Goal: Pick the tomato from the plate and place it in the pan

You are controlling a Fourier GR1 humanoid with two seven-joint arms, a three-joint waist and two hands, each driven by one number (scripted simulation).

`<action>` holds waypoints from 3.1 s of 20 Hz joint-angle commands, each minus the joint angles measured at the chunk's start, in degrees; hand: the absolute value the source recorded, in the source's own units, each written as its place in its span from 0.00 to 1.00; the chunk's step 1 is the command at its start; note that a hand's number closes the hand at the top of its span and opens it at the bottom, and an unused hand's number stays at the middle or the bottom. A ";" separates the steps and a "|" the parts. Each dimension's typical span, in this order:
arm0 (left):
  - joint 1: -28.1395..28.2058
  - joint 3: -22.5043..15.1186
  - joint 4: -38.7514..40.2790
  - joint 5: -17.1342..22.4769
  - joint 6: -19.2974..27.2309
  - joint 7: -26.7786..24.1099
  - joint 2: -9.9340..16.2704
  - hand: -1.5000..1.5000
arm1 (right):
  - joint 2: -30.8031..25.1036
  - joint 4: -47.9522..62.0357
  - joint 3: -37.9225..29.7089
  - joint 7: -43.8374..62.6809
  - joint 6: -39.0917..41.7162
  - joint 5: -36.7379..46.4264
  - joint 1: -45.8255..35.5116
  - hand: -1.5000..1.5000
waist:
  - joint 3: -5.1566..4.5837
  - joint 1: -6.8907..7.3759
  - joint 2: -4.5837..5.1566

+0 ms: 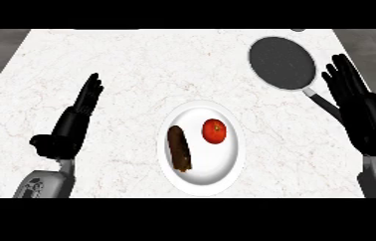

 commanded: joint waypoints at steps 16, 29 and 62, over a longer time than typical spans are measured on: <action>1.70 -5.40 -4.96 9.87 -2.97 21.47 -8.18 0.50 | 9.36 14.75 25.43 -5.98 -10.09 42.73 -21.74 0.00 | 0.95 1.85 1.80; 1.80 -4.02 -1.24 10.79 -5.66 18.64 -6.98 0.50 | 11.58 21.76 42.45 38.10 35.19 50.09 -41.60 0.00 | 0.58 2.58 1.44; 5.76 -2.98 -10.06 9.66 -4.48 22.65 -7.75 0.50 | 26.91 30.39 44.86 58.05 49.06 57.41 -34.51 0.00 | 0.97 1.02 1.75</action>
